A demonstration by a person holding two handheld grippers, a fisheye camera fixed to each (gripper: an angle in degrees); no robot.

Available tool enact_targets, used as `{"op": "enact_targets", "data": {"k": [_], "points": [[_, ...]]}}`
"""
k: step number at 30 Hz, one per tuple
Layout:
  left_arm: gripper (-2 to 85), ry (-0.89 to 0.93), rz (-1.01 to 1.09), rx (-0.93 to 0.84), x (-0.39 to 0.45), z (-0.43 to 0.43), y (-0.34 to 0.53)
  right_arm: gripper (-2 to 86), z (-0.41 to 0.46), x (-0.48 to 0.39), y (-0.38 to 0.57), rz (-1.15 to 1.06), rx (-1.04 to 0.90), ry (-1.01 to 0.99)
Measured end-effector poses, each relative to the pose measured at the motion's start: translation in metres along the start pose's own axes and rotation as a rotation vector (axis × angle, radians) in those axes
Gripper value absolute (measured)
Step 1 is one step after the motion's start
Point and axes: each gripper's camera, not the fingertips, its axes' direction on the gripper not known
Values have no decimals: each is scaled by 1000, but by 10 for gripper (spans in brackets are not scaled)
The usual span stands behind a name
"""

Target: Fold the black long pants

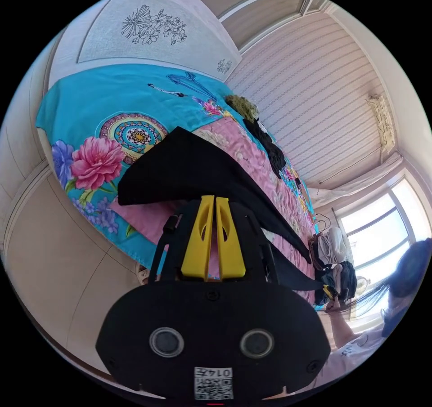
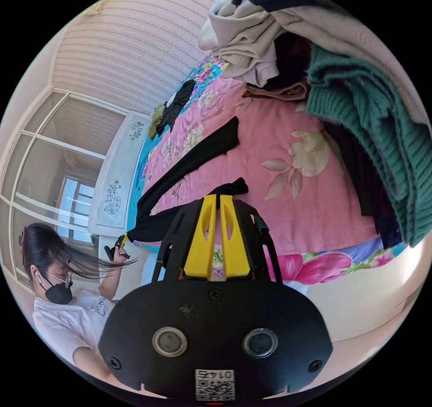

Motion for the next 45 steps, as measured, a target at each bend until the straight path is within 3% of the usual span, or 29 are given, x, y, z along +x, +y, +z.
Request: {"op": "enact_targets", "data": {"k": [9, 18, 22, 28, 32, 38, 45], "points": [[-10, -48, 107, 10, 40, -1, -55, 6, 19, -20, -65, -24, -83, 76], [-9, -66, 68, 18, 58, 47, -124, 10, 50, -18, -146, 19, -162, 128], [-5, -59, 21, 1, 57, 83, -149, 18, 66, -3, -174, 109, -132, 77], [43, -72, -85, -18, 41, 96, -148, 64, 68, 3, -167, 102, -32, 164], [50, -117, -92, 52, 19, 62, -123, 73, 54, 14, -122, 52, 50, 52], [82, -148, -123, -101, -3, 89, -81, 95, 76, 56, -67, 171, 104, -130], [93, 73, -287, -38, -10, 132, -76, 72, 93, 78, -66, 324, 296, -244]]}}
